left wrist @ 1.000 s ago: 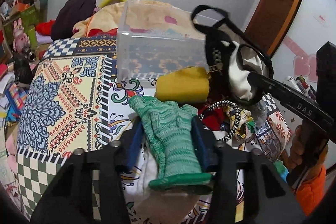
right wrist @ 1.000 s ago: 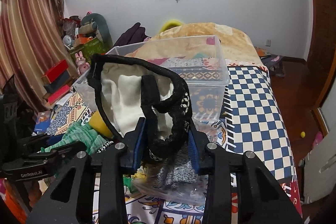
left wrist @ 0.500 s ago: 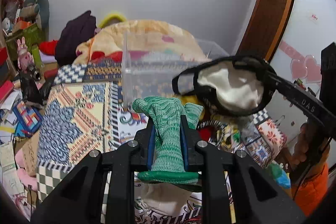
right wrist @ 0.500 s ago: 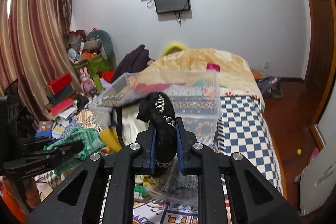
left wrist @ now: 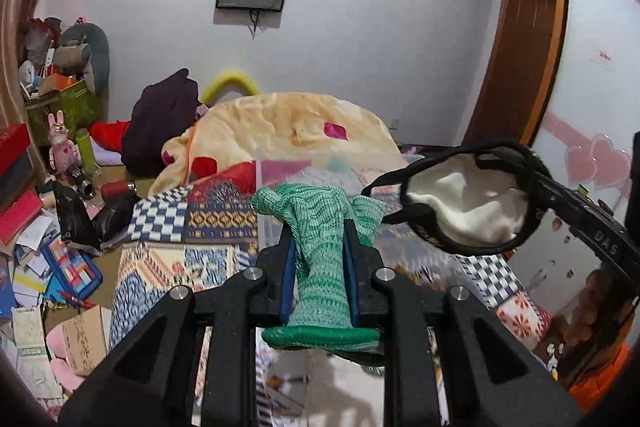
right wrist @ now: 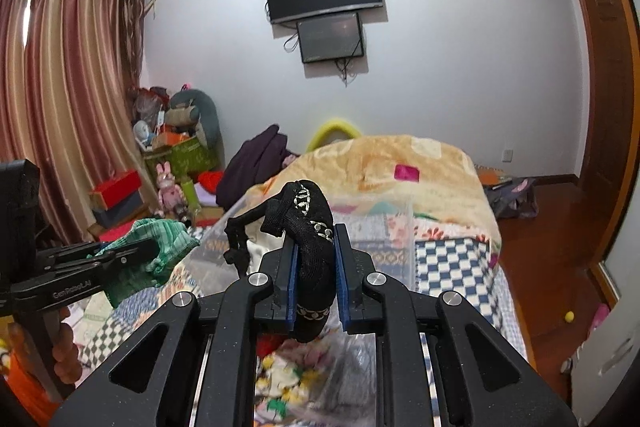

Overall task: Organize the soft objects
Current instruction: 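Carry the glove with the left tool while the right tool carries the bag, releasing both into the clear box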

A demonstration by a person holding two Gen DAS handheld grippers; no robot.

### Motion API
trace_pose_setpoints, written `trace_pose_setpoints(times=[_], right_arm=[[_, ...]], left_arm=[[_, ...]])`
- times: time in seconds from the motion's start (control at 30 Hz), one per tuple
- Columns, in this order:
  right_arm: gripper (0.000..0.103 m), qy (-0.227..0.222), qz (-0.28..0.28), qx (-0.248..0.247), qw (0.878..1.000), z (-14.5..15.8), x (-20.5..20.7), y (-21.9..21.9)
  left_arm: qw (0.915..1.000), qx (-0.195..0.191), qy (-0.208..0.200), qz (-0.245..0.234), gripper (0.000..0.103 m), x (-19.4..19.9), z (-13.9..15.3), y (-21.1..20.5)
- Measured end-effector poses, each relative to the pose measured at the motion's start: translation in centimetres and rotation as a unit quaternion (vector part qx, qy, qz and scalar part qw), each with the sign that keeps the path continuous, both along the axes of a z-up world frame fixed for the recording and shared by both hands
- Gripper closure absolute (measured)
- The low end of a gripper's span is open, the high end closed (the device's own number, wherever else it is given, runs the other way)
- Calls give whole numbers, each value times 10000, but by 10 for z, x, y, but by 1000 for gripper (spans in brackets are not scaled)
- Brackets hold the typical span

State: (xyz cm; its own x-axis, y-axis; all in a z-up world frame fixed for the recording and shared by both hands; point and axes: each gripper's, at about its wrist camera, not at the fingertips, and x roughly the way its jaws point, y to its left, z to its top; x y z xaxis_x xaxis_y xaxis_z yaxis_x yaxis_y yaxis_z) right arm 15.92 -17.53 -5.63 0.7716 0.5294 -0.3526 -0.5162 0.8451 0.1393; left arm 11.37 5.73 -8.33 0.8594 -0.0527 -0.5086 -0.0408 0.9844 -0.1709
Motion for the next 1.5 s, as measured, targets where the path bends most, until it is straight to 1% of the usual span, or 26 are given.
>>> trace_pose_setpoints(times=[0.17, 0.37, 0.5, 0.6, 0.7, 0.87, 0.93, 1.03, 1.1, 1.2, 1.3, 1.33, 1.4, 1.47, 1.5], right_arm=[[89, -123, -180, 93, 9997, 7, 10, 0], [89, -111, -350, 43, 9993, 4, 25, 4], [89, 56, -333, -53, 9994, -6, 38, 11], [89, 231, -251, -148, 9993, -14, 46, 17], [89, 412, -205, -302, 9985, -27, 52, 23], [89, 667, -158, -506, 9964, -41, 61, 27], [89, 761, -159, -570, 9953, -45, 64, 27], [89, 891, -173, -658, 9937, -48, 71, 28], [87, 990, -141, -724, 9923, -50, 74, 28], [85, 1024, -173, -841, 9910, -51, 76, 32], [84, 1079, -161, -892, 9900, -50, 76, 33], [82, 1108, -142, -892, 9897, -50, 75, 31], [78, 1147, -123, -905, 9892, -49, 75, 31], [66, 1128, -129, -894, 9895, -47, 73, 29], [63, 1108, -133, -884, 9898, -45, 71, 28]], left_arm=[[9999, 11, 20, 143, 82, 24, 3, 5], [9996, 10, 171, 219, 82, 52, -1, 11], [9992, 19, 330, 233, 82, 74, -8, 11], [9985, 140, 416, 312, 82, 87, -15, 7], [9974, 253, 585, 335, 82, 102, -25, 4], [9955, 178, 900, 217, 82, 122, -40, 2], [9947, 228, 987, 162, 82, 127, -44, -2], [9929, 421, 1114, 76, 82, 134, -49, -10], [9916, 532, 1176, -27, 82, 137, -52, -16], [9902, 673, 1217, -89, 82, 139, -56, -22], [9894, 704, 1260, -138, 78, 139, -59, -24], [9894, 693, 1268, -152, 73, 138, -60, -23], [9897, 619, 1271, -211, 69, 137, -60, -23], [9900, 603, 1252, -232, 64, 135, -57, -22], [9903, 616, 1220, -235, 63, 132, -55, -22]])
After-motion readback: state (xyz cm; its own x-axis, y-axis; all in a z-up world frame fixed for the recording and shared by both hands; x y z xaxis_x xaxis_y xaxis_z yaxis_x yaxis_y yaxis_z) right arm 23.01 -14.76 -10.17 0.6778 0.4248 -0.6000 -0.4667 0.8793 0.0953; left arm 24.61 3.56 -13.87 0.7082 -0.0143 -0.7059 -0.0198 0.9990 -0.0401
